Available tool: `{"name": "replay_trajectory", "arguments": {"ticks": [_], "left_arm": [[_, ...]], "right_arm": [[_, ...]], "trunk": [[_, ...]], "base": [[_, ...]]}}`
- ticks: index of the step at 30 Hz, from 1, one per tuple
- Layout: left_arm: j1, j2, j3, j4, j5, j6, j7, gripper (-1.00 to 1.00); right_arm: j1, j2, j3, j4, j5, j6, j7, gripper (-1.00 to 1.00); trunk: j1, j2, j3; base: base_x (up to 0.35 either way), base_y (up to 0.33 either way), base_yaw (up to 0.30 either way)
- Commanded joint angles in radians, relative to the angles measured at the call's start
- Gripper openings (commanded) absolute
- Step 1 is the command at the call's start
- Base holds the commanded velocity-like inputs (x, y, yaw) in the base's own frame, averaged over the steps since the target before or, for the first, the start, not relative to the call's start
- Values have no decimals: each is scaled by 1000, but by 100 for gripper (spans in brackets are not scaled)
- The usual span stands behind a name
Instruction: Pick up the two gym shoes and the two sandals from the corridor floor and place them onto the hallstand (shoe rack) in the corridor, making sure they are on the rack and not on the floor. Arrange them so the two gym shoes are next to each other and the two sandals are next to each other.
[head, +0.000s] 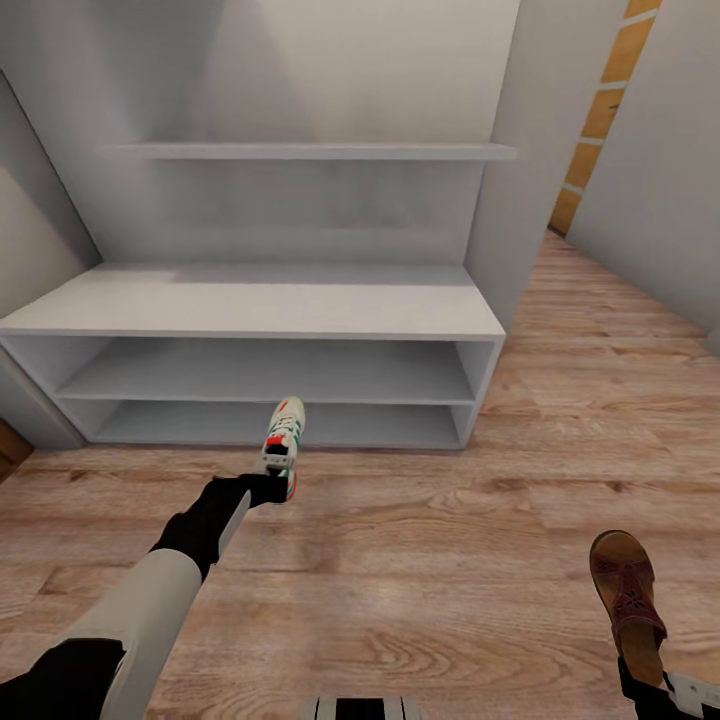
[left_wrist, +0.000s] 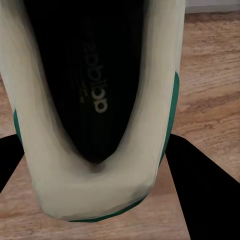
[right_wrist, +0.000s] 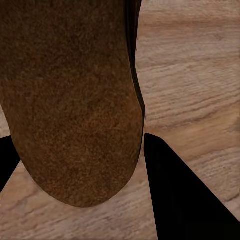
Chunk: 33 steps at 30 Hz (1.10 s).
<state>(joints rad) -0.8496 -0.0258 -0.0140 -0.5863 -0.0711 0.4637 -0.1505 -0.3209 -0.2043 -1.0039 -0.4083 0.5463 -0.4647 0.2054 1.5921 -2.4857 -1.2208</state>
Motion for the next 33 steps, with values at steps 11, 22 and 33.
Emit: {"name": "replay_trajectory", "arguments": {"ticks": [11,22,33], "left_arm": [[0,1,2,-3,-7,1,-2,-100],[0,1,3,-3,-7,-1,-1,-100],[-2,3,5,-3,-7,1,-1,-100]], "right_arm": [[-1,0,-8,2,1,-3,9,-100],[-1,0,-8,2,3,-3,9,-100],[-1,0,-8,2,3,-3,8,-100]], "trunk": [[0,0,-1],[0,0,-1],[0,0,-1]], "base": [[296,-51,0],[291,-199,0],[328,-50,0]]}}
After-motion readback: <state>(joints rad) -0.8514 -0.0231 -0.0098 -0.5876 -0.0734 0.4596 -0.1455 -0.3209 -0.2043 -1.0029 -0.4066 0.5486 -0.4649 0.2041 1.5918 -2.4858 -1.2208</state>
